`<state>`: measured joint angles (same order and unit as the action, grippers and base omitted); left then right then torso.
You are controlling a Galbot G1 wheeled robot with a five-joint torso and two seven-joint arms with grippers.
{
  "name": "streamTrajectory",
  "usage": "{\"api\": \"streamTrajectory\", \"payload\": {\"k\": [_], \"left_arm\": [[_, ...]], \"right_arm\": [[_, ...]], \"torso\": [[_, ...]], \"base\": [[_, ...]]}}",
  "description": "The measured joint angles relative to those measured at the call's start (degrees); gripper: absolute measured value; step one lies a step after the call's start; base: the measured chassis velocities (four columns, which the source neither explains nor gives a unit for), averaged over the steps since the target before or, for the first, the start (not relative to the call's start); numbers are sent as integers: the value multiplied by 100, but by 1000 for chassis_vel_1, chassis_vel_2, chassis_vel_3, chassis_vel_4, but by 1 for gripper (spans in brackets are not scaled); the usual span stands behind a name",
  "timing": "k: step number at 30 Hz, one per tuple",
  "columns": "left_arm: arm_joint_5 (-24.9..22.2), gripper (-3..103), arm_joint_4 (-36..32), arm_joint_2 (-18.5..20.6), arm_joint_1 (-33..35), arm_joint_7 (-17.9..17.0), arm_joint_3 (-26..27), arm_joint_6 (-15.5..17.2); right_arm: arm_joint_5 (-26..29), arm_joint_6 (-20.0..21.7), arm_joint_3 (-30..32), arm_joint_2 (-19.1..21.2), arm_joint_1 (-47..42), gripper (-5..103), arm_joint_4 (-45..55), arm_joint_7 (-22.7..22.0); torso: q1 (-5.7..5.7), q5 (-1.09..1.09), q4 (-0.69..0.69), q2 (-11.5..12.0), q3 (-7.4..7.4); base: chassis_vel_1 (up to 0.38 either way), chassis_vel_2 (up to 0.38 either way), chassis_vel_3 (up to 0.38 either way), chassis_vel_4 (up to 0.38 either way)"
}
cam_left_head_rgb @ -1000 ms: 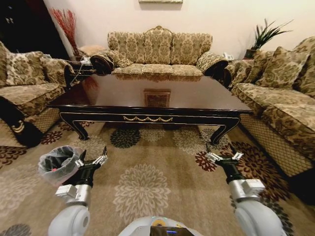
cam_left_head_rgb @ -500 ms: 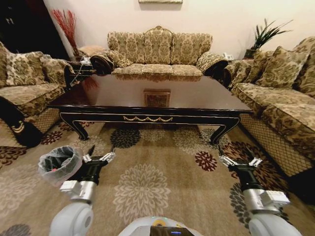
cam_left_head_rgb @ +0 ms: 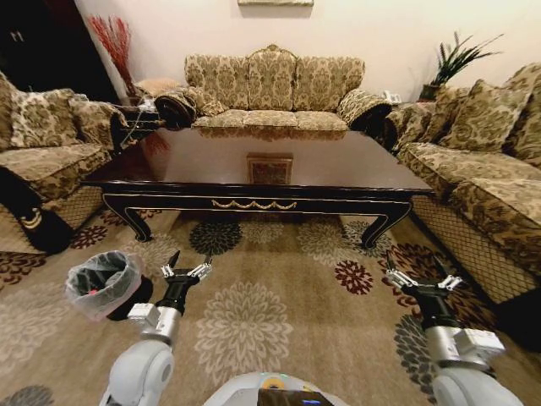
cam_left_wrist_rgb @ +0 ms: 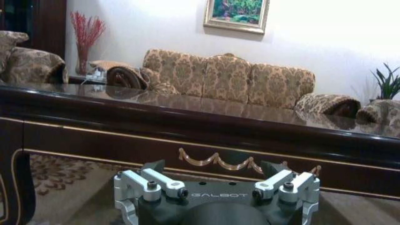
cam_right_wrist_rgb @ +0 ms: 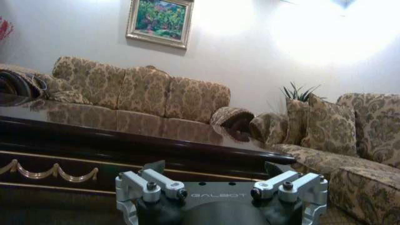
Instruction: Move to the front of the table and place the trash on the table into the trash bin.
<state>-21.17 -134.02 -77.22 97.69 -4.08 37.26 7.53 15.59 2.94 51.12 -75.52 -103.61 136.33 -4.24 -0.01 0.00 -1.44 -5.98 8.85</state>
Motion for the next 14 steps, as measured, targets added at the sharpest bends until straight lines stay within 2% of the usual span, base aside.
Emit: {"api": "streamTrajectory", "payload": {"k": [14], "left_arm": [[0, 100, -5, -4, 4, 0, 8, -4]], "right_arm": [[-1, 0, -7, 6, 4, 100, -1, -7]], "torso": [[0, 0, 0, 0, 0]], "base": [[0, 0, 0, 0]]}}
